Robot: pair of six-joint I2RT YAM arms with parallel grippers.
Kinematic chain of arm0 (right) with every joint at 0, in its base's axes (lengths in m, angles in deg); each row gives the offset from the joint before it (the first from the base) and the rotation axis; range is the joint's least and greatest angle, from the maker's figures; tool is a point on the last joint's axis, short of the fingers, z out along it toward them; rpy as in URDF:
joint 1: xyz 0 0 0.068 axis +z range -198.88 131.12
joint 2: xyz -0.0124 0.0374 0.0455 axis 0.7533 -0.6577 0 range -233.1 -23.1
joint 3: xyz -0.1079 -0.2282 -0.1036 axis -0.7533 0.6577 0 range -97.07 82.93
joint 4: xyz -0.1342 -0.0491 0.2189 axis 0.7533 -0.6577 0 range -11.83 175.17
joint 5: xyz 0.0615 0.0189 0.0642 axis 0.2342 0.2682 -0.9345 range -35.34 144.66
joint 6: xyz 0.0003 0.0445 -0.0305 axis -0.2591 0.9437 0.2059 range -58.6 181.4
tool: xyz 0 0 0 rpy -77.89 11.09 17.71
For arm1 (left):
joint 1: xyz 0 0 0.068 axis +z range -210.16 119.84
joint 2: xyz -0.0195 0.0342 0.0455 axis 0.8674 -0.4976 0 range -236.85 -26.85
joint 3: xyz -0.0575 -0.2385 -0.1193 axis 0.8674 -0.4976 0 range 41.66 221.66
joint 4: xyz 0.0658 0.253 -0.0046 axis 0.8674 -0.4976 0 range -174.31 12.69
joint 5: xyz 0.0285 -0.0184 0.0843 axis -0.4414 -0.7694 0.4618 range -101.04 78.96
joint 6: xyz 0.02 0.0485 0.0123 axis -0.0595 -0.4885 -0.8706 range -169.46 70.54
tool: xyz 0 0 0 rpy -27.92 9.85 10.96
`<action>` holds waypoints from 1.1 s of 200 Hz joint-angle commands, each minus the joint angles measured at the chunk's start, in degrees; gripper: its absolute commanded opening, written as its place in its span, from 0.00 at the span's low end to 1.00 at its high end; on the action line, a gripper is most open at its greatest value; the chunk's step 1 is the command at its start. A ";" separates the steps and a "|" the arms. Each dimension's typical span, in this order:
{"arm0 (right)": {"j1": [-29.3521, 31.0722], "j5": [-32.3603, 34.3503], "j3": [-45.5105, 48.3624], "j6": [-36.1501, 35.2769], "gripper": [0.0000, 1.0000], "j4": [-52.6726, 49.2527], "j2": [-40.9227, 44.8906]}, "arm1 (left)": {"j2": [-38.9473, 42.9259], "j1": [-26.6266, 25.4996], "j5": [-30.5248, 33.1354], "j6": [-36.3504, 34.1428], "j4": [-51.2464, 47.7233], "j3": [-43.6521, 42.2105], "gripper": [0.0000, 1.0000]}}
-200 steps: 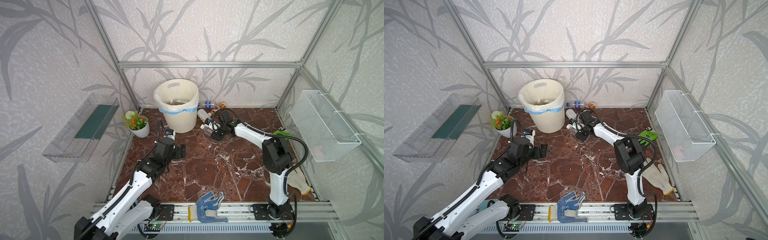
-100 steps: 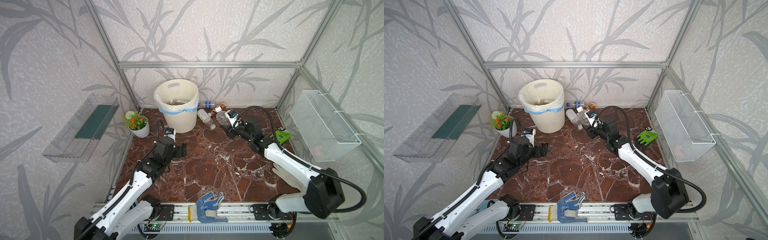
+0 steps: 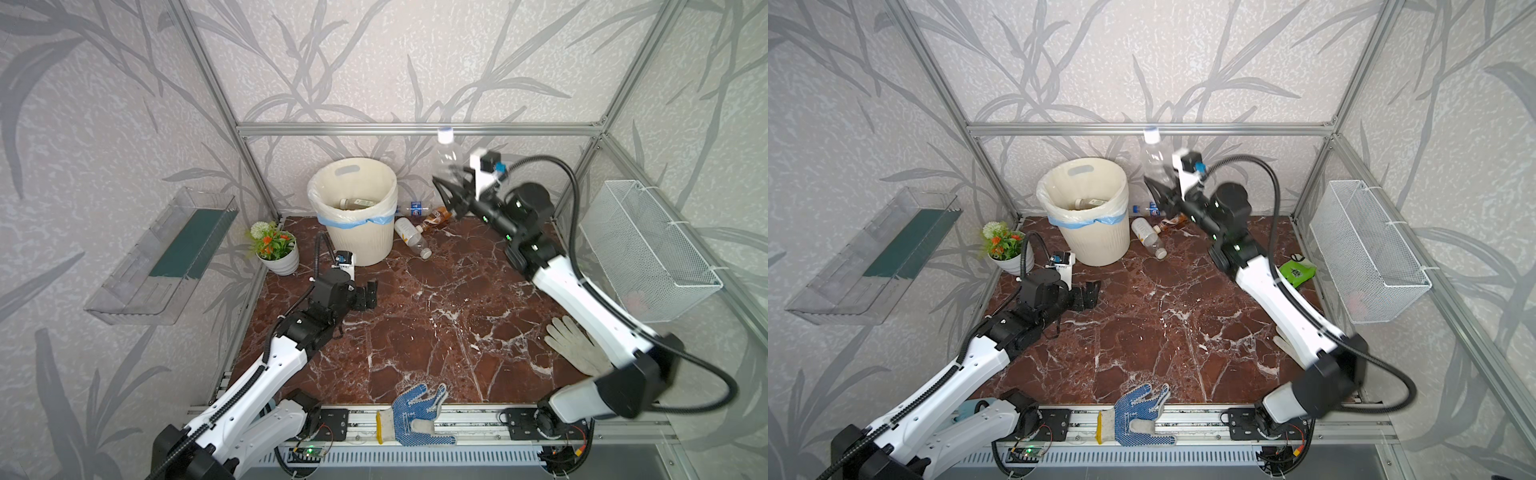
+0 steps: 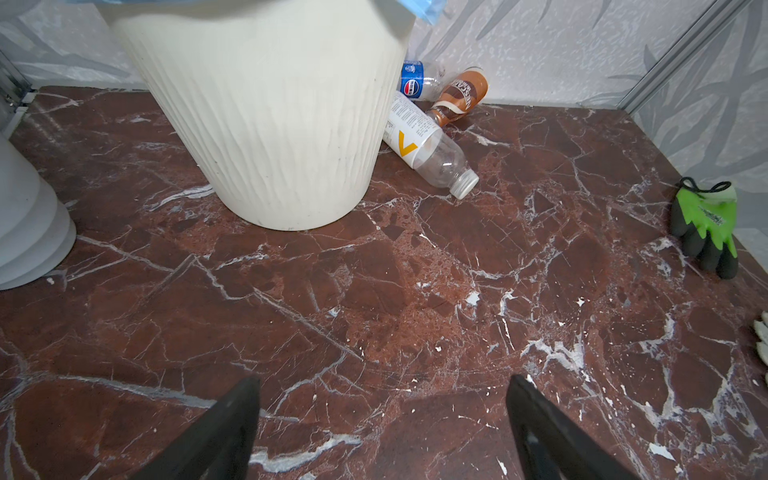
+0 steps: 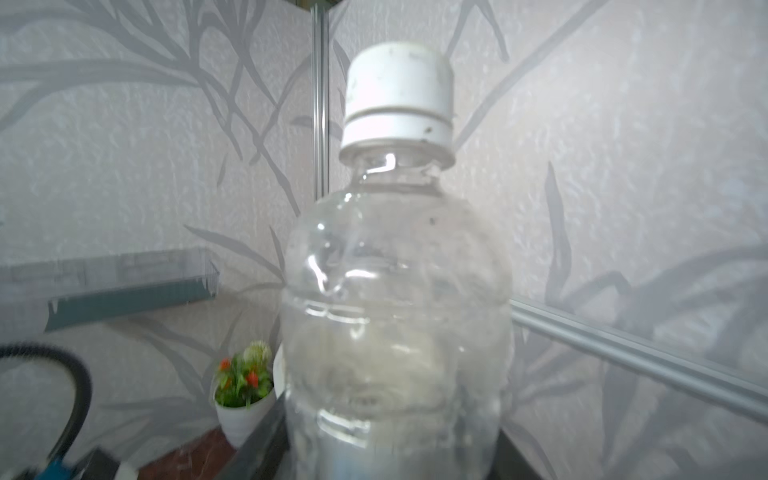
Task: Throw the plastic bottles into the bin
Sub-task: 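Lift the plain clear bottle with the right gripper and carry it over the bin, then open right gripper over the bin and withdraw toward the white V-label bottle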
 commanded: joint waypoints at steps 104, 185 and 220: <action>-1.23 -4.30 -9.30 3.30 0.99 -8.45 -10.37 | 9.08 -0.11 3.43 0.77 -1.02 -4.69 0.92; -5.21 8.16 15.83 -9.49 0.97 -22.10 -1.79 | 6.76 -0.09 4.23 -4.92 -3.61 0.69 0.92; -5.29 12.17 14.96 -9.73 0.96 -24.77 -7.93 | 4.78 -0.05 6.16 -11.58 -8.09 5.93 0.92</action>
